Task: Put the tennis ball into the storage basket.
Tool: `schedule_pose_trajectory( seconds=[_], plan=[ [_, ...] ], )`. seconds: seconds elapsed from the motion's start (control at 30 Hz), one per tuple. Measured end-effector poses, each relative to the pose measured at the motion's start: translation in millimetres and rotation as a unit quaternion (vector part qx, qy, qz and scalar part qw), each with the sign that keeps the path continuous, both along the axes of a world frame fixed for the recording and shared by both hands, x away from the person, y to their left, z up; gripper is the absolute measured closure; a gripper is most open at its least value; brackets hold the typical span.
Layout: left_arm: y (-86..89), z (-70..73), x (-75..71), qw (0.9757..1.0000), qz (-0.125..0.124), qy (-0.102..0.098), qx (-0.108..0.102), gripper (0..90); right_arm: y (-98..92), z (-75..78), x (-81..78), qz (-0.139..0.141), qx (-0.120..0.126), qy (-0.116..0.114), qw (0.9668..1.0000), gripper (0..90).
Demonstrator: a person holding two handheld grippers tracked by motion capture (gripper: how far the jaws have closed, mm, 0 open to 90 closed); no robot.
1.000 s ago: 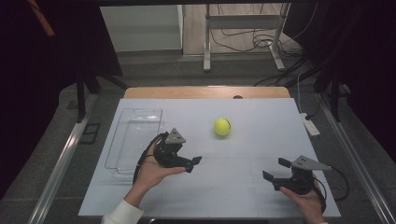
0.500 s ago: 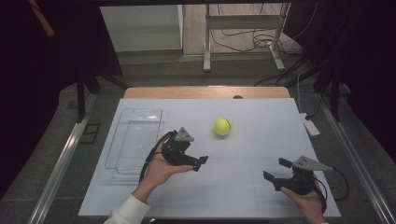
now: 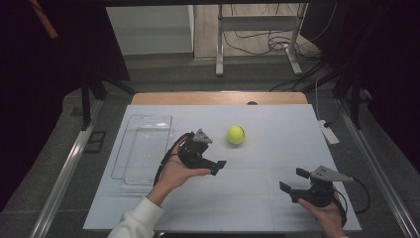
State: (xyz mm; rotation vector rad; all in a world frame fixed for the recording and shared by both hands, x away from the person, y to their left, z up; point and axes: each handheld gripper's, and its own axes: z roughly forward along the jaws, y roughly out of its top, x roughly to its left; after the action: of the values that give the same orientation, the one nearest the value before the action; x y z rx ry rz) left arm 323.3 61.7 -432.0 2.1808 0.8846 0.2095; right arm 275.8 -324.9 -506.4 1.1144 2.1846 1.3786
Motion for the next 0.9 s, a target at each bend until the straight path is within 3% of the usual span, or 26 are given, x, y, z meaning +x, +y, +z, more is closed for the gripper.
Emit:
schedule_pose_trajectory(
  seconds=[0.5,0.9],
  plan=[
    [-9.0,0.3,22.0,0.9998,0.000,0.014,0.012,8.7,1.4,-0.8,0.6,0.003,-0.001,0.002,1.0000,10.9],
    [-14.0,1.5,33.3,0.9998,0.001,0.021,0.008,8.6,1.4,-0.9,0.6,0.003,-0.002,0.002,1.0000,10.9]
  ],
)
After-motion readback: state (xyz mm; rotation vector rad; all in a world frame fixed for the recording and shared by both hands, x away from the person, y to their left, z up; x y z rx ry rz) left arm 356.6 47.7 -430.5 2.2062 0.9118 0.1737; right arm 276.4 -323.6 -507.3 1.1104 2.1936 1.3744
